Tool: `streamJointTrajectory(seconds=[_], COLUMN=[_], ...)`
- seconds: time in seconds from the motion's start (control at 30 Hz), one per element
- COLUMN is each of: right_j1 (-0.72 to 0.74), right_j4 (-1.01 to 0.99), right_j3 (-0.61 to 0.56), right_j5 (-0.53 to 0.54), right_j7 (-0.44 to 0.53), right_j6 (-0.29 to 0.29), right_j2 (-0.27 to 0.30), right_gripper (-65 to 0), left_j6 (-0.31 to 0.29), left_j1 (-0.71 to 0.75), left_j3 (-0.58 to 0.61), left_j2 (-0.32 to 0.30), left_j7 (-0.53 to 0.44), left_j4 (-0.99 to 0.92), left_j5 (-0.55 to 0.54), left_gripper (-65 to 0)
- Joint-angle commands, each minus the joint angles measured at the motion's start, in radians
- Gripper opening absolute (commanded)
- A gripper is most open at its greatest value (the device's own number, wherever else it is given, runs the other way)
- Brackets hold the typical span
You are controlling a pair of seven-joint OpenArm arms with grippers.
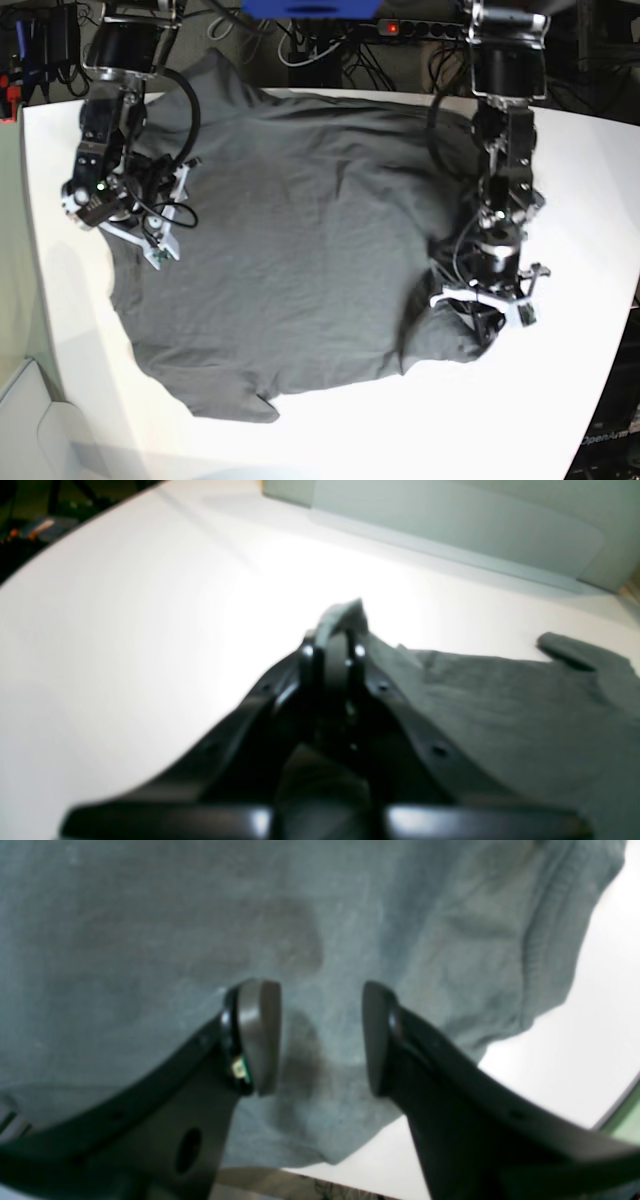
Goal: Layout the t-shirt on the table in an organized manner, then fold the t-shirt properly
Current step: 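Drag the grasped fabric with the left gripper toward the shirt's side edge, then pull the shirt's side edge with the left gripper toward the shoulder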
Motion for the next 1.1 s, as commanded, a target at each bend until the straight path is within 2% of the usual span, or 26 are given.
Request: streamJointTrajectory(seconds=[0.0, 0.23, 0.33, 0.5, 0.67, 0.73, 0.93, 1.07], right_j1=[0.016, 0.008, 0.005, -0.018, -0.022, -0.038, -0.059, -0.068], right_j4=[0.015, 0.015, 0.015, 0.017, 0.017, 0.021, 0.025, 0.025], right_j3=[0.001, 0.001, 0.001, 0.001, 0.001, 0.001, 0.002, 0.002], right_j5=[0.006, 0.006, 0.006, 0.004, 0.004, 0.004, 0.004, 0.004], right_j7=[0.007, 0.007, 0.007, 0.007, 0.005, 0.005, 0.005, 0.007], right_j6=[-0.001, -0.001, -0.001, -0.001, -0.001, -0.001, -0.001, -0.001], right_j2=[0.006, 0.006, 0.007, 0.017, 0.018, 0.018, 0.02, 0.02], right_gripper=[-37.7, -37.7, -37.7, -37.7, -37.7, -37.7, -37.7, -37.7], left_j6=[-0.006, -0.014, -0.014, -0.014, -0.014, -0.011, -0.005, -0.005], left_j1=[-0.061, -0.256, -0.34, -0.471, -0.589, -0.647, -0.787, -0.827], left_j3=[-0.005, -0.005, 0.005, 0.129, 0.253, 0.281, 0.282, 0.282], left_j2=[-0.016, -0.091, -0.13, -0.191, -0.203, -0.199, -0.17, -0.17], left_j7=[-0.004, 0.177, 0.193, 0.182, 0.053, 0.015, -0.128, -0.177], left_j4=[0.015, -0.097, -0.203, -0.395, -0.573, -0.665, -0.923, -1.012], left_j5=[-0.002, 0.007, 0.007, 0.007, 0.011, 0.047, 0.205, 0.265], left_gripper=[-63.7, -63.7, -63.7, -63.7, -63.6, -63.3, -63.2, -63.1])
